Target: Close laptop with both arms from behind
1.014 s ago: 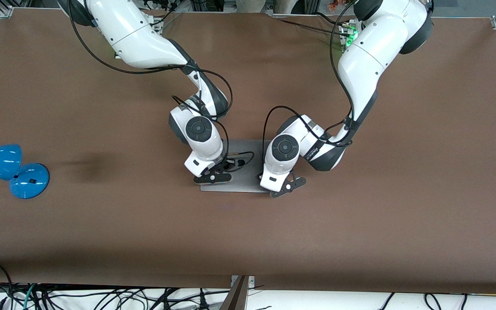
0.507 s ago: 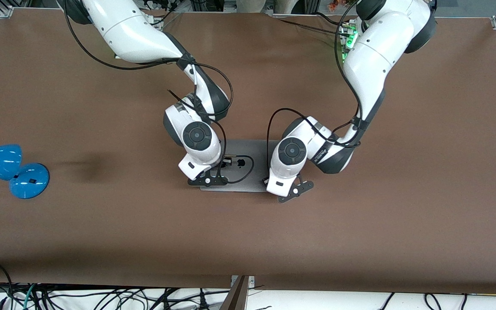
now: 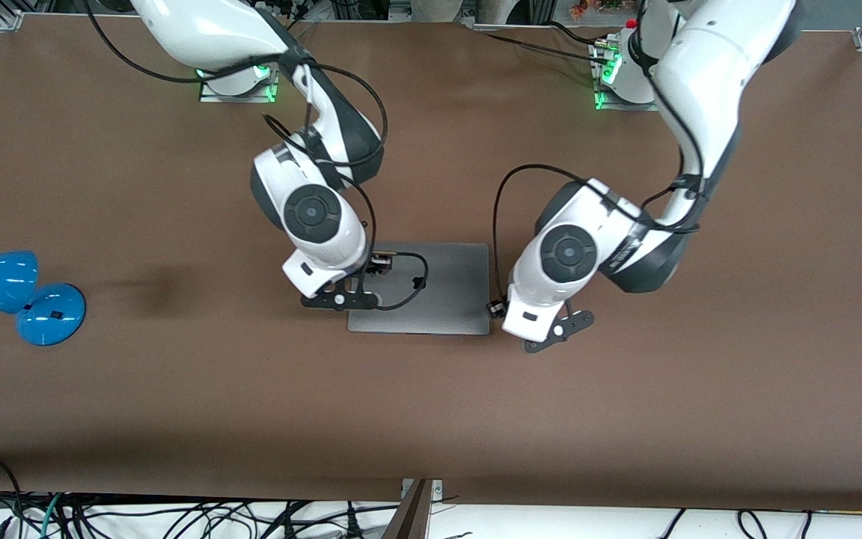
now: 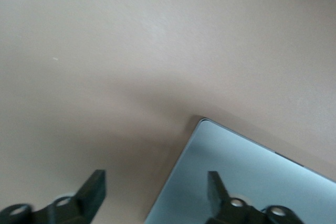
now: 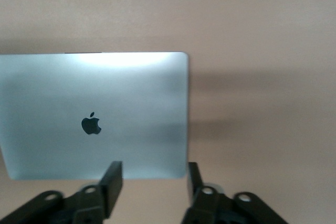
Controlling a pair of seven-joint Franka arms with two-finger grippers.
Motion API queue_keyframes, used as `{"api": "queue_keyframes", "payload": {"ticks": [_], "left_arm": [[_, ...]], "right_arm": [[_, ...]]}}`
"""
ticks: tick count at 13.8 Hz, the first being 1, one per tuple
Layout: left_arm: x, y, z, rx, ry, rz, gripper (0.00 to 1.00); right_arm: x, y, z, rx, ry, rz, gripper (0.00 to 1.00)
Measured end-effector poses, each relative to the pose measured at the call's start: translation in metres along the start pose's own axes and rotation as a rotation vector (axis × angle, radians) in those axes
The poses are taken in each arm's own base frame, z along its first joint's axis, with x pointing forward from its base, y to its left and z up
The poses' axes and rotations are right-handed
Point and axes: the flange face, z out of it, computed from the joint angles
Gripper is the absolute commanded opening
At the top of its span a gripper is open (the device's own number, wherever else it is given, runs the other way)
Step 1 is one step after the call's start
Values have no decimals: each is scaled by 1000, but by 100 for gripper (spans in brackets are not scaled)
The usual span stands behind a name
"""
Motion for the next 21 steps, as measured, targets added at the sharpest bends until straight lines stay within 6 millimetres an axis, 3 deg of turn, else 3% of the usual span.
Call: {"api": "queue_keyframes", "payload": {"ticks": [2,7,12,16,19,21], "left_arm": [[-5,-16,-23,13,20,24,100],[-44,-59,-68,91,96,113,100],[-62,-117,-108,124,127,170,100],[-57,-155,-121,147,132,205,100],[-36,-188,-135,121,100,238,100],[-20,-221,-153,98,75,270,100]], "right_arm": [[-1,16,-37,3,10,18,100],[-7,59,-121,-9,2,69,100],[-8,145,-202,-23,42,73,100],[-1,210,-233,-23,80,44,100],[9,269,-243,-20,92,23,100],[15,305,-246,-19,94,29,100]]}}
